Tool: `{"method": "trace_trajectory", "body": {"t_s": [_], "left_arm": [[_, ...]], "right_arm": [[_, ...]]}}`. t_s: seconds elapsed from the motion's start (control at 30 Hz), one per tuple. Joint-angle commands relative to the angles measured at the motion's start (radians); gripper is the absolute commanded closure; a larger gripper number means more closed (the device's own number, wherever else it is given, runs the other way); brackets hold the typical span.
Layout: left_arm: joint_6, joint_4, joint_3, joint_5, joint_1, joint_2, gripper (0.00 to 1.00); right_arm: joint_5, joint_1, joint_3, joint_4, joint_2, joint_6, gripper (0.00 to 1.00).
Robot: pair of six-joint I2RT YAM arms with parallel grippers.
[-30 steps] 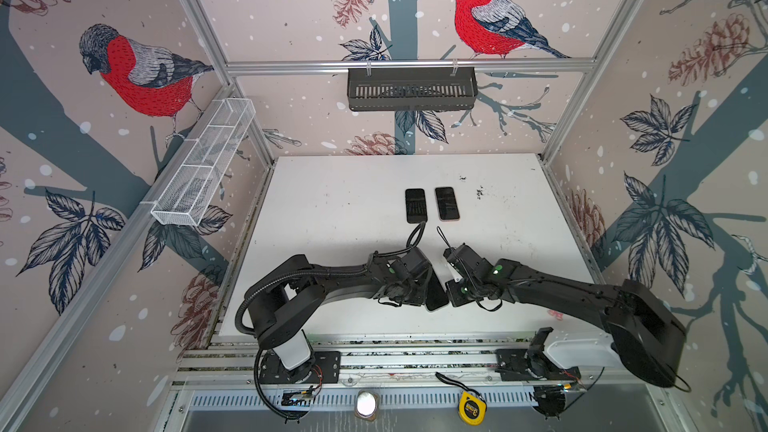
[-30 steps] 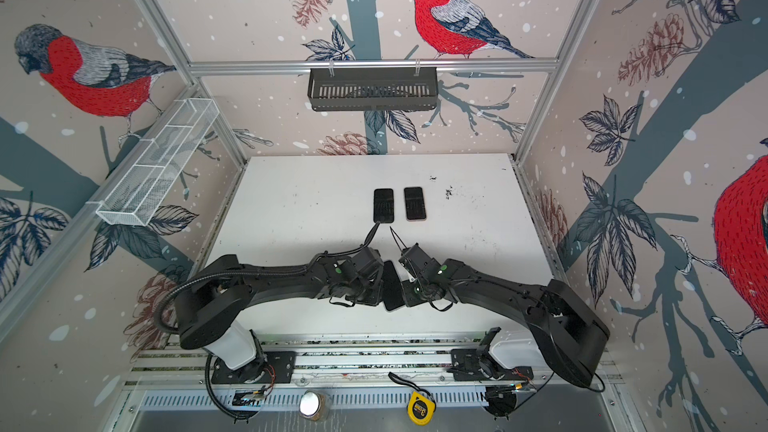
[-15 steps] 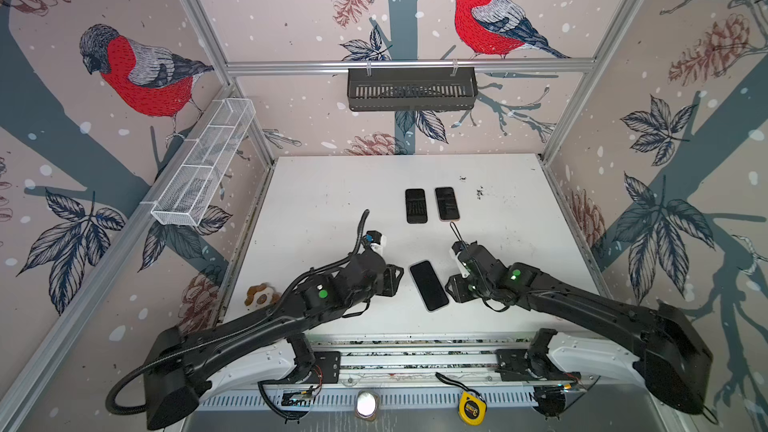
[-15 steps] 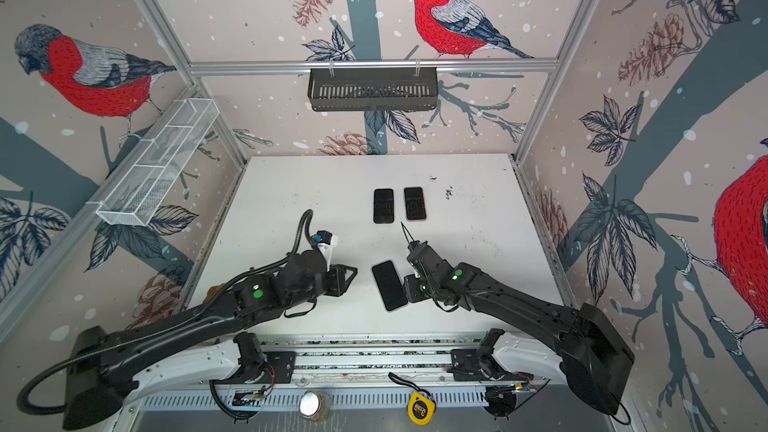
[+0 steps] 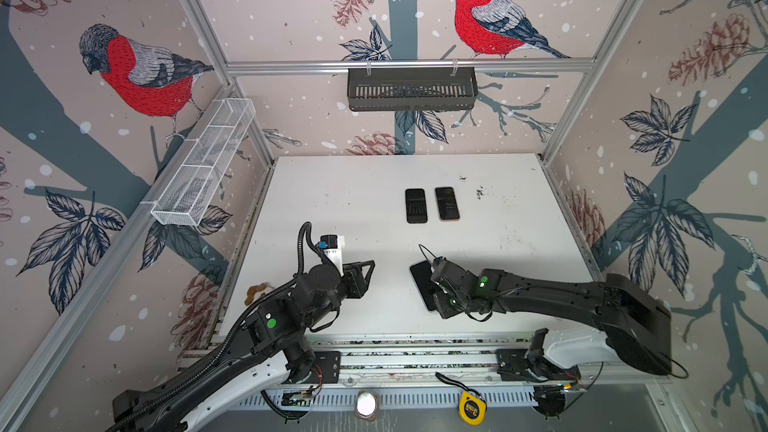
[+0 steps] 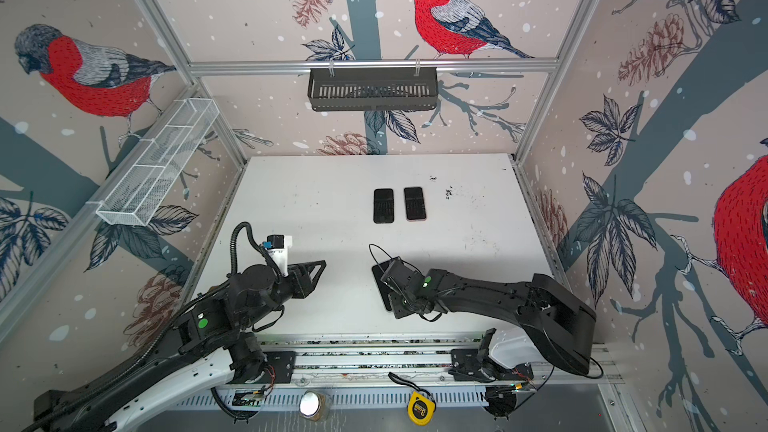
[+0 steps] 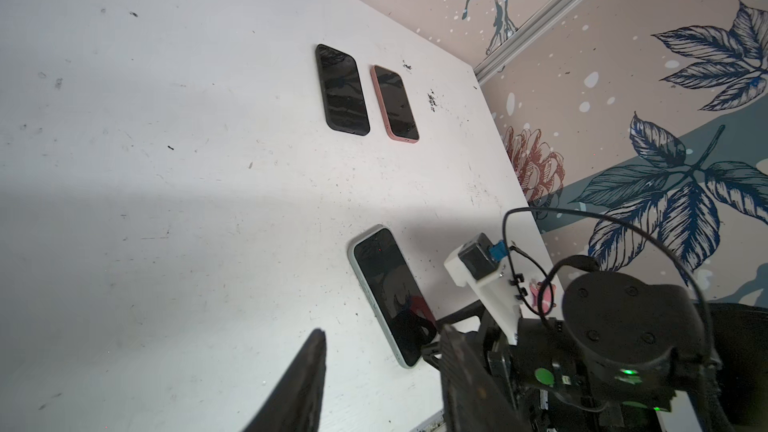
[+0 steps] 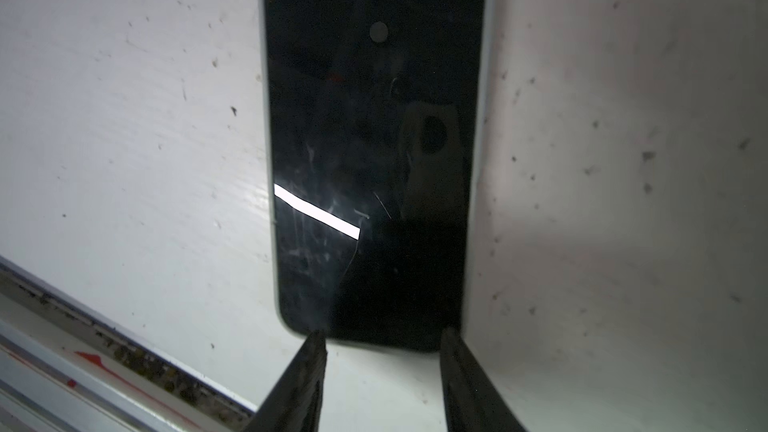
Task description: Put the phone into the phone case
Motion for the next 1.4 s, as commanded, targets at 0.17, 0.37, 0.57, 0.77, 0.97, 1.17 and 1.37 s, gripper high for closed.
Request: {"method": "trace_trajectory", "body": {"t_s": [0.17,0.37,0.57,0.77,0.97,1.17,1.37], "left_arm": [[0.061,-0.154,0.143,-0.064,0.003,-0.137,0.55],[0.110,-0.298,0.213,-0.177,0.003,-0.181,0.51],[0.142,-0.286,0.185,-0.184,0.001,-0.221,0.53],[0.139,-0.286,0.180,-0.209,0.003,-0.232,0.53],[0.133,-0.292,0.181,-0.219,0.002,-0.226,0.54],[0.146,-0.273,0.180,-0.243,0.001,-0.217,0.54],[0.162,-0.261,0.171,-0.236,0.003,-0.193,0.56]], "right_arm": [[0.087,-0.033,0.157,-0.041,0.272,-0.043,0.53],[0.136,-0.036,0.303,-0.106,0.322,-0.069,0.39],[0.154,-0.015,0.294,-0.144,0.233,-0.078,0.05],[0.107,0.000,0.201,-0.112,0.197,-0.042,0.03],[0.079,0.000,0.158,-0.077,0.220,-0.023,0.14],[0.078,-0.006,0.215,-0.078,0.234,-0.021,0.34],[0.076,-0.050,0.375,-0.094,0.326,-0.040,0.34]]}}
